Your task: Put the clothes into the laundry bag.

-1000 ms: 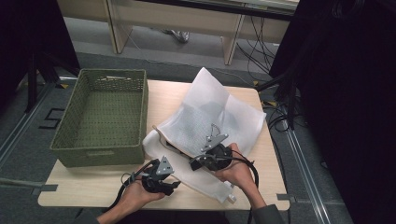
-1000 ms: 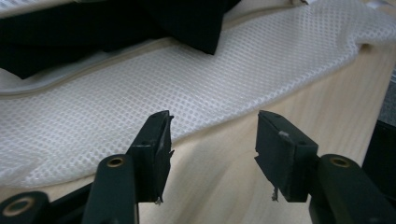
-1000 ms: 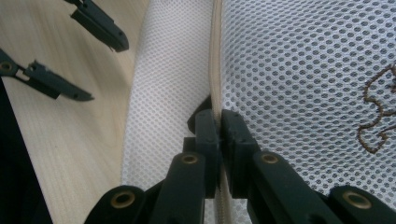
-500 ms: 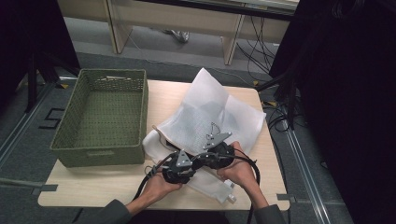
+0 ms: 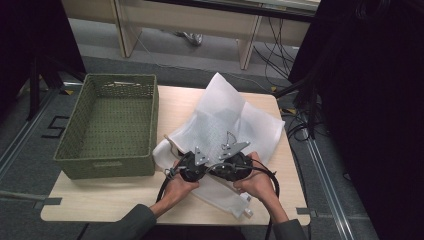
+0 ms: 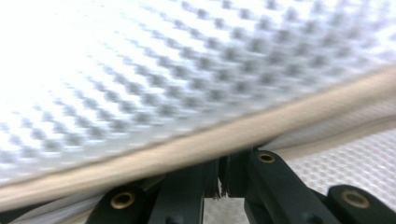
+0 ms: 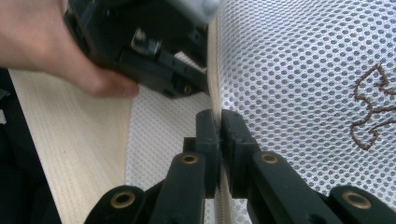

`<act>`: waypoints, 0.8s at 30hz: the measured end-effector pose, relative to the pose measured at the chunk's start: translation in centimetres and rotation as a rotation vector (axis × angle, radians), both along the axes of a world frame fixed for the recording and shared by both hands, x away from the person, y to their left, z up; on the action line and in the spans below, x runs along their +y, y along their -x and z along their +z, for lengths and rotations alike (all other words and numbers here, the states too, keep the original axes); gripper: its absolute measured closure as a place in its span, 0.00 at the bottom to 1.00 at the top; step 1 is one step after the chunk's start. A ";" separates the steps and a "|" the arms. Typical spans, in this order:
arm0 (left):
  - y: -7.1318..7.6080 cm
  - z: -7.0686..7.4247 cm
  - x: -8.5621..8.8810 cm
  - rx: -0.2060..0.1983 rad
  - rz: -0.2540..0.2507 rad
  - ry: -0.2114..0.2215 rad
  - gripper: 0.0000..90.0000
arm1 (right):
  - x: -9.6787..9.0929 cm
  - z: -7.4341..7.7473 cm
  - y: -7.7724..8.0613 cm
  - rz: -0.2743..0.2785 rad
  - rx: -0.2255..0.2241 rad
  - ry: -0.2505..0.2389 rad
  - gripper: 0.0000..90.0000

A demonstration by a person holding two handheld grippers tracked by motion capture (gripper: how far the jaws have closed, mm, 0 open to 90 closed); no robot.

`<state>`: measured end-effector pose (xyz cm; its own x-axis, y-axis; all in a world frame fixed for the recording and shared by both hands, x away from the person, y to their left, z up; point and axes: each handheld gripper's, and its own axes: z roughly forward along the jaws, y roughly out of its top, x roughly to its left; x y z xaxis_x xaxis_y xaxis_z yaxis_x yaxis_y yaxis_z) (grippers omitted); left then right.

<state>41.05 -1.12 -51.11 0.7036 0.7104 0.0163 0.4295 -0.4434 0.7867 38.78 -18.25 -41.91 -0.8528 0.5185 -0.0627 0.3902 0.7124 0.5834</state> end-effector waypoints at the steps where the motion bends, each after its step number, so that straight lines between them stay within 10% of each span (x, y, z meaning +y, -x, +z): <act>1: 0.0 0.1 0.2 -0.011 -0.012 -0.028 0.96 | 0.0 -0.1 -0.1 0.015 -0.006 0.002 0.97; 2: 0.3 0.0 -0.2 -0.008 0.031 0.051 0.96 | -0.1 -0.1 0.0 0.008 -0.002 0.005 0.97; 3: 0.5 0.3 0.2 -0.005 -0.011 -0.002 0.95 | -0.2 -0.1 0.1 0.009 0.013 0.010 0.97; 4: 0.7 0.2 -0.1 -0.005 0.018 0.048 0.95 | -0.4 -0.1 0.2 0.010 0.012 0.016 0.97; 5: 0.9 0.6 0.2 -0.003 -0.023 -0.020 0.94 | -0.4 -0.1 0.3 0.005 0.014 0.009 0.97; 6: 1.3 0.5 -0.3 -0.012 0.012 0.036 0.94 | -0.6 -0.1 0.5 0.001 0.017 0.013 0.97; 13: 3.2 1.0 -2.2 -0.039 -0.056 -0.034 0.94 | -2.6 -0.1 1.4 -0.015 0.005 0.021 0.97; 24: 1.8 0.5 -2.9 -0.036 -0.015 -0.059 0.95 | -3.7 -0.1 1.5 -0.036 0.020 0.015 0.97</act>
<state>39.25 -4.04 -50.58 0.7122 0.6970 0.0835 0.3946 -0.4958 0.7736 37.30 -21.99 -41.99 -0.8345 0.5484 -0.0539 0.4274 0.7060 0.5647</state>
